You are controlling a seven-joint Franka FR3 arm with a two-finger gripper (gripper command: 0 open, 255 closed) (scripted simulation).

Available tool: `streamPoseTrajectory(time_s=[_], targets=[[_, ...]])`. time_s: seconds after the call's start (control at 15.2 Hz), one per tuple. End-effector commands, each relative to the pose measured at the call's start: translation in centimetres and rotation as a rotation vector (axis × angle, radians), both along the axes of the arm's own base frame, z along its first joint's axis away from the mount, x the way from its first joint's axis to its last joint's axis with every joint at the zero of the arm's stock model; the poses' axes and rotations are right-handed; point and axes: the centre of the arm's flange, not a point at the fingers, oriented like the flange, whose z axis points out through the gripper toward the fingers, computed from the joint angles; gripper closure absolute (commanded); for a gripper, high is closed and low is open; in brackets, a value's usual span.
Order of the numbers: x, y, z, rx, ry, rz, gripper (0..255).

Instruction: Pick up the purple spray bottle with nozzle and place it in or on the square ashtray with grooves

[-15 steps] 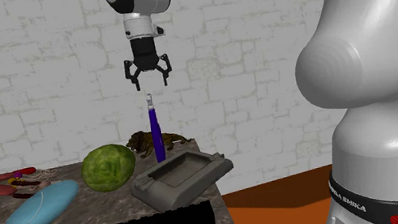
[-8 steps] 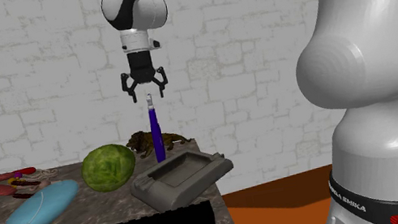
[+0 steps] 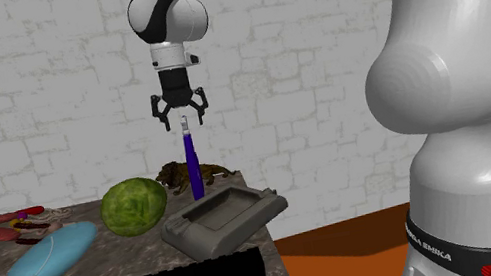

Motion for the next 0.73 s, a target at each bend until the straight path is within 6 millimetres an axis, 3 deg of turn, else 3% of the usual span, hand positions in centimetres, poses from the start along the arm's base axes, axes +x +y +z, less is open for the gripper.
streamPoseTrajectory(time_s=[0.0,0.07,0.66], targets=[[0.00,0.00,0.00,0.000,0.000,0.000,0],[0.00,0.00,0.00,0.000,0.000,0.000,255],[0.00,0.00,0.00,0.000,0.000,0.000,255]])
